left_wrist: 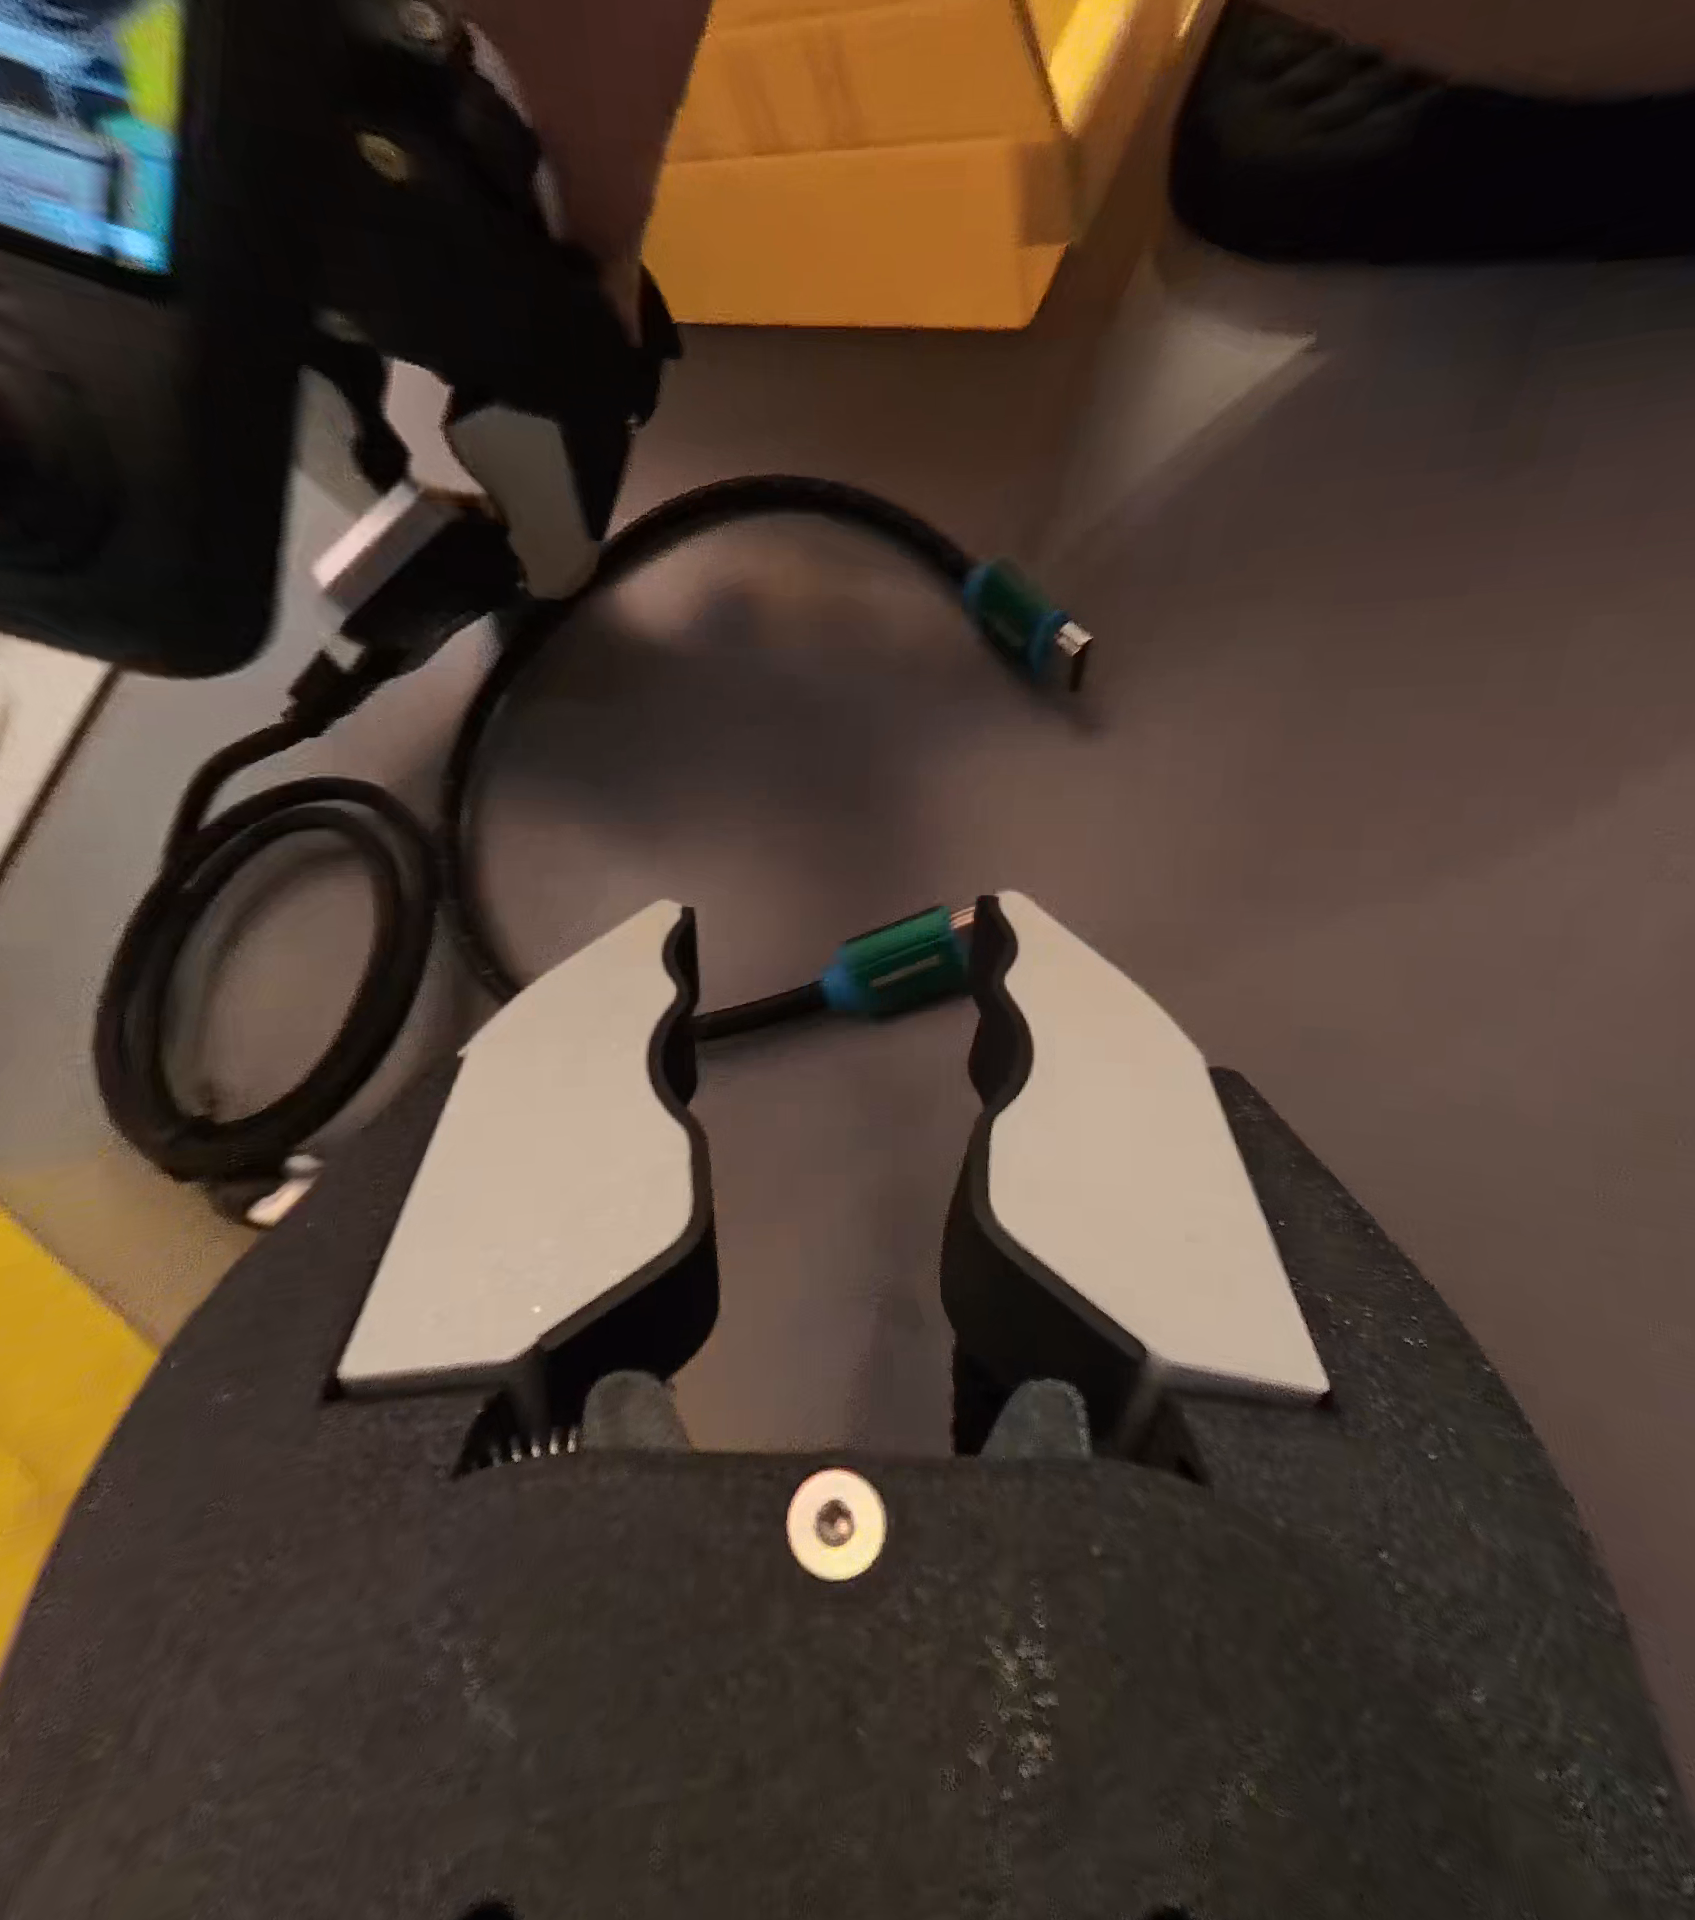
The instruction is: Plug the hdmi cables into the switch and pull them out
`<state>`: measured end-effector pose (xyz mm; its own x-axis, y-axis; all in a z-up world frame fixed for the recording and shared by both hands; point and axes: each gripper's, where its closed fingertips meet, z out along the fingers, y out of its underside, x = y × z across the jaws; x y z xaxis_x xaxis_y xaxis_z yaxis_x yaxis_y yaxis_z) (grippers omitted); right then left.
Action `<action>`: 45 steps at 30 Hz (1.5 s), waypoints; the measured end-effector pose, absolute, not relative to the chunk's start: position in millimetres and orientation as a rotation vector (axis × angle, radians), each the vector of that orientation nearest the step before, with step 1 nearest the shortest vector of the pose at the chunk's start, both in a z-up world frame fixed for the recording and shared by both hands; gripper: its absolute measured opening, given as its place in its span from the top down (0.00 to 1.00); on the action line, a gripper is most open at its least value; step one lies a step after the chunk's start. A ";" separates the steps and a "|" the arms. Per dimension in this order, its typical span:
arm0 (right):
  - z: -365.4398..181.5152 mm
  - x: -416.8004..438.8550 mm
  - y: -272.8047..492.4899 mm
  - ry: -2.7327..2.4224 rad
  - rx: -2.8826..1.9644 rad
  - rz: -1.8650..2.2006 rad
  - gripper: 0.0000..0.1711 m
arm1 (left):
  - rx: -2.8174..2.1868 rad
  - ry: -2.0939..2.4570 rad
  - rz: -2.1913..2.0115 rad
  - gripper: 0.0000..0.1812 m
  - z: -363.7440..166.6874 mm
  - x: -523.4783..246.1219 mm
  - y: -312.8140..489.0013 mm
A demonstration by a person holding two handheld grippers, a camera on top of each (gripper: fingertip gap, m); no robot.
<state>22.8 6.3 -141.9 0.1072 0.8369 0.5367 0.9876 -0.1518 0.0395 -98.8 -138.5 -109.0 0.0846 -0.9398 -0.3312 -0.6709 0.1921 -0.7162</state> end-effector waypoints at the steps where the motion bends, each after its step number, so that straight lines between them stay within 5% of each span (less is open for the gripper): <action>1: -141.5 22.6 3.4 -1.792 -2.081 -0.618 0.78 | -1.566 1.648 -0.429 0.72 -110.8 -93.7 -142.8; 17: -55.2 29.8 -18.3 -1.621 -1.945 -0.505 0.77 | -1.892 1.622 -0.433 0.72 -153.1 -18.7 -169.9; 21: -44.3 34.1 -18.4 -1.581 -1.926 -0.486 0.77 | -1.856 1.626 -0.348 0.91 -157.7 -14.0 -163.3; 25: -29.0 35.9 -20.6 -1.539 -1.884 -0.455 0.78 | -1.839 1.661 -0.293 0.92 -154.8 -20.9 -156.9; 45: 50.8 -52.9 -93.1 -1.518 -1.406 0.315 0.78 | -1.764 1.504 -0.924 0.93 32.0 -106.4 -162.1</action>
<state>-52.9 -93.1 50.8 0.1776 0.8606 0.4773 0.5995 0.2900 -0.7460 -106.4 -162.1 32.0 0.1004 -0.9891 0.1079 -0.5433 -0.1453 -0.8268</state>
